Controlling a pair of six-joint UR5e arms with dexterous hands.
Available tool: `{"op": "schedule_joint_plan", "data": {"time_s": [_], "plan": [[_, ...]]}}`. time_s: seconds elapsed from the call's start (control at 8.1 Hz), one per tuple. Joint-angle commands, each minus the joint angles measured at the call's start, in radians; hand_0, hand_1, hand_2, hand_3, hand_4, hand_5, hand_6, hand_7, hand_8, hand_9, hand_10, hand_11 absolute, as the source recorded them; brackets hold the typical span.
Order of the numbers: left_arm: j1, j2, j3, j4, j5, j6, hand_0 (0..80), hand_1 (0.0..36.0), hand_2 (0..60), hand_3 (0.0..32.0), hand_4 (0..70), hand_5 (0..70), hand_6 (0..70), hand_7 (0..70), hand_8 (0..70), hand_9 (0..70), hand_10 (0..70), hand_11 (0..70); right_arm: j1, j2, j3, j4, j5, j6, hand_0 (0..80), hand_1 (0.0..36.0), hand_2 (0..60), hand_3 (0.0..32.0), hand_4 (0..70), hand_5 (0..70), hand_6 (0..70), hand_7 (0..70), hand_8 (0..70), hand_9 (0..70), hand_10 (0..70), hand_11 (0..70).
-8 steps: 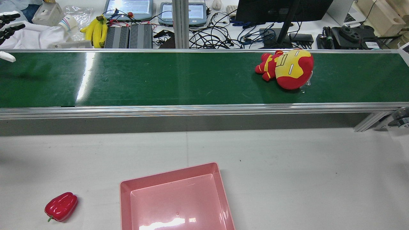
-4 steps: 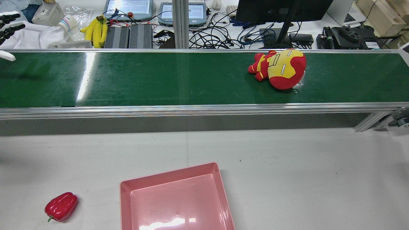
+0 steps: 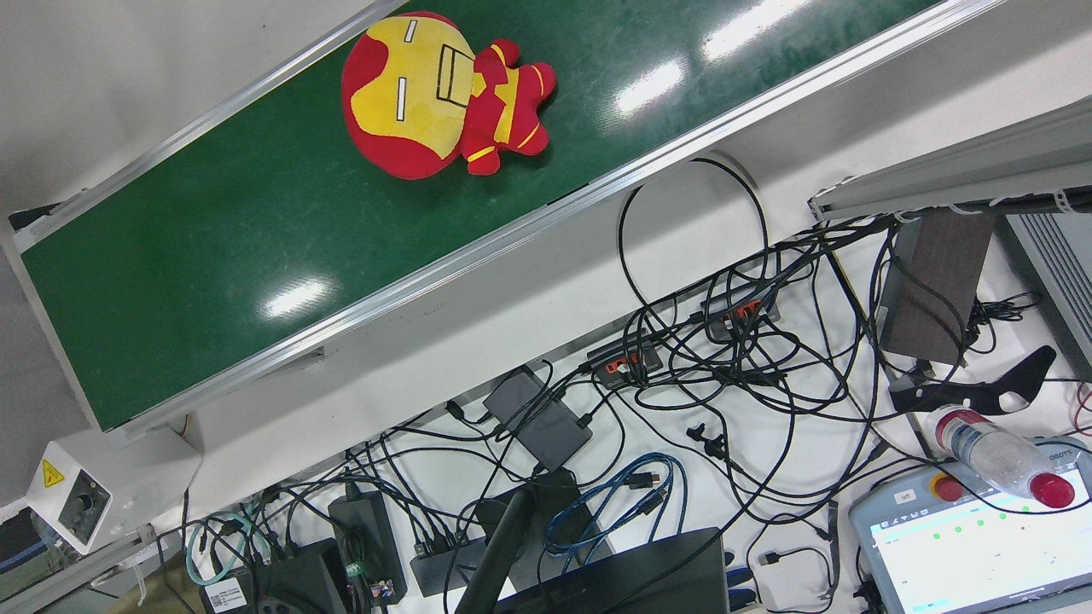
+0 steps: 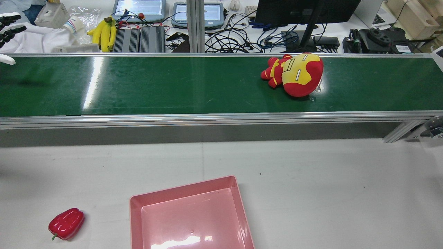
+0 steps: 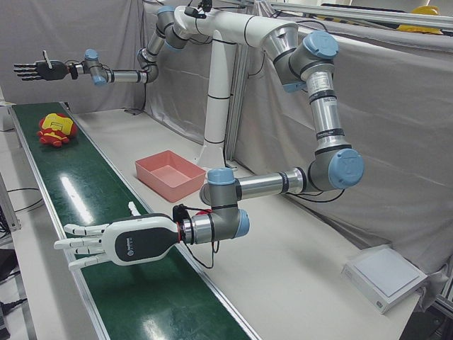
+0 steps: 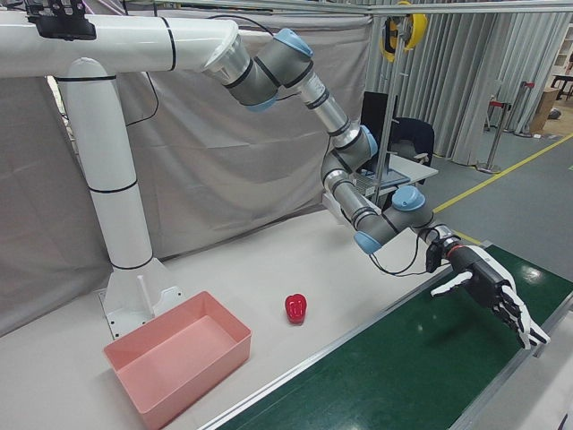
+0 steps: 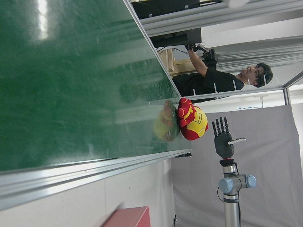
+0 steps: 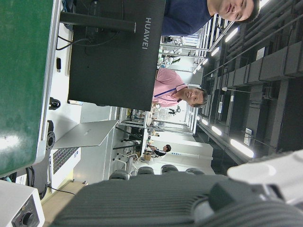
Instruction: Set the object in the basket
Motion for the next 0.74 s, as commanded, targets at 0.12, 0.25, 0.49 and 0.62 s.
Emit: {"op": "schedule_joint_plan", "data": {"time_s": [0.12, 0.25, 0.49, 0.62], "plan": [[-0.001, 0.001, -0.001, 0.000, 0.000, -0.002, 68.6, 22.1, 0.0, 0.0, 8.3, 19.3, 3.9, 3.6, 9.2, 14.6, 0.0, 0.0, 0.000, 0.000, 0.000, 0.000, 0.000, 0.000, 0.0, 0.0, 0.0, 0.0, 0.0, 0.0, 0.0, 0.0, 0.0, 0.0, 0.0, 0.0], [-0.001, 0.001, -0.001, 0.000, 0.000, -0.002, 68.1, 21.9, 0.0, 0.0, 8.1, 19.2, 3.9, 3.6, 9.3, 14.8, 0.0, 0.0, -0.001, 0.000, 0.000, 0.000, 0.000, 0.000, 0.0, 0.0, 0.0, 0.0, 0.0, 0.0, 0.0, 0.0, 0.0, 0.0, 0.0, 0.0], [-0.001, 0.002, -0.002, 0.000, 0.000, -0.002, 68.5, 22.2, 0.0, 0.0, 8.0, 19.2, 3.9, 3.6, 9.3, 14.7, 0.0, 0.0, -0.001, 0.000, 0.000, 0.000, 0.000, 0.000, 0.0, 0.0, 0.0, 0.0, 0.0, 0.0, 0.0, 0.0, 0.0, 0.0, 0.0, 0.0], [0.001, -0.001, -0.002, 0.000, 0.000, -0.002, 68.8, 22.2, 0.0, 0.0, 8.3, 19.0, 3.9, 3.5, 9.4, 14.8, 0.0, 0.0, -0.001, 0.000, 0.002, 0.000, 0.000, 0.000, 0.0, 0.0, 0.0, 0.0, 0.0, 0.0, 0.0, 0.0, 0.0, 0.0, 0.0, 0.0]]}}
